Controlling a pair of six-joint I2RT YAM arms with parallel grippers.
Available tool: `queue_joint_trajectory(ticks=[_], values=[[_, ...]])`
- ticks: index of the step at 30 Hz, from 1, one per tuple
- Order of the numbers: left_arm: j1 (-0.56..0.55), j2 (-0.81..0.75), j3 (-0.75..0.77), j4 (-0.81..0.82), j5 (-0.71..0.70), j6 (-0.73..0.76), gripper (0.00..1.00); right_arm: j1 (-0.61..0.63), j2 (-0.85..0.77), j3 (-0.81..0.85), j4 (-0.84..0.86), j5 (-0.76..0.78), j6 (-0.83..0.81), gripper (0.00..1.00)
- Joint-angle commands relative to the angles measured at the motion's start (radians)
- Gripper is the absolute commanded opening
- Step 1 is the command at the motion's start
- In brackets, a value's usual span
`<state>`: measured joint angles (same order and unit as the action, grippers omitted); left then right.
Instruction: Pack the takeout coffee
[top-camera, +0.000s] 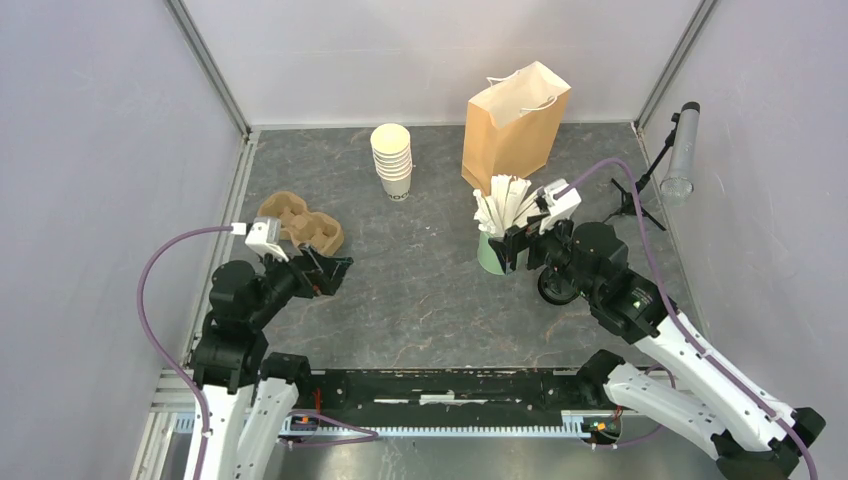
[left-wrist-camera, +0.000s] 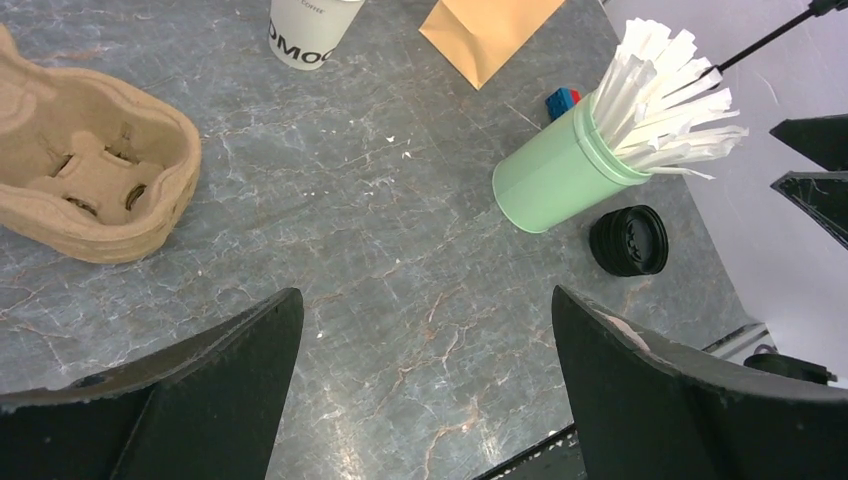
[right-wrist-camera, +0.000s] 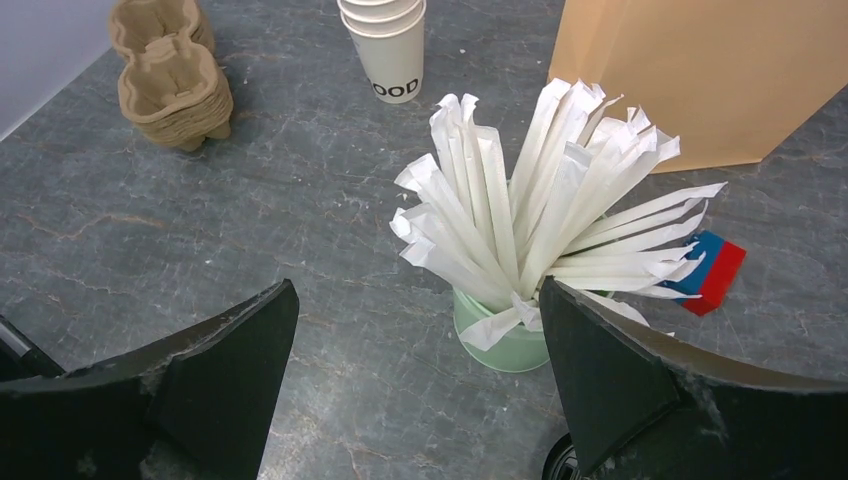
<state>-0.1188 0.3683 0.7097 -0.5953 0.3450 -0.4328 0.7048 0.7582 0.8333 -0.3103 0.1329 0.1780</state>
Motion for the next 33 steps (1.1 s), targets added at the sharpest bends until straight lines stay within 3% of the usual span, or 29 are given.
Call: queue_joint_trajectory(ticks=[1, 6, 10, 13, 15, 18, 26, 33], values=[[0.007, 0.045, 0.021, 0.034, -0.031, -0.023, 1.0, -0.001, -0.04, -0.028, 0.031, -0.038, -0.008, 0.98], [0.007, 0.178, 0.067, 0.061, -0.132, -0.023, 1.0, -0.001, -0.119, -0.119, 0.106, -0.128, -0.019, 0.98], [0.007, 0.378, 0.174, 0.09, -0.189, -0.052, 1.0, -0.001, -0.155, -0.166, 0.143, -0.351, -0.081, 0.98], [0.007, 0.584, 0.311, 0.102, -0.207, -0.067, 0.85, -0.001, -0.165, -0.175, 0.144, -0.411, -0.091, 0.98], [0.007, 0.719, 0.415, 0.111, -0.224, -0.088, 0.71, -0.001, -0.171, -0.167, 0.13, -0.398, -0.101, 0.98], [-0.001, 0.916, 0.586, 0.131, -0.231, -0.141, 0.6, -0.001, -0.185, -0.152, 0.115, -0.353, -0.107, 0.98], [-0.091, 1.328, 1.022, 0.092, -0.341, -0.138, 0.54, -0.001, -0.207, -0.161, 0.137, -0.361, -0.067, 0.97], [-0.11, 1.508, 1.209, 0.003, -0.415, -0.098, 0.51, -0.001, -0.233, -0.173, 0.14, -0.385, -0.042, 0.96]])
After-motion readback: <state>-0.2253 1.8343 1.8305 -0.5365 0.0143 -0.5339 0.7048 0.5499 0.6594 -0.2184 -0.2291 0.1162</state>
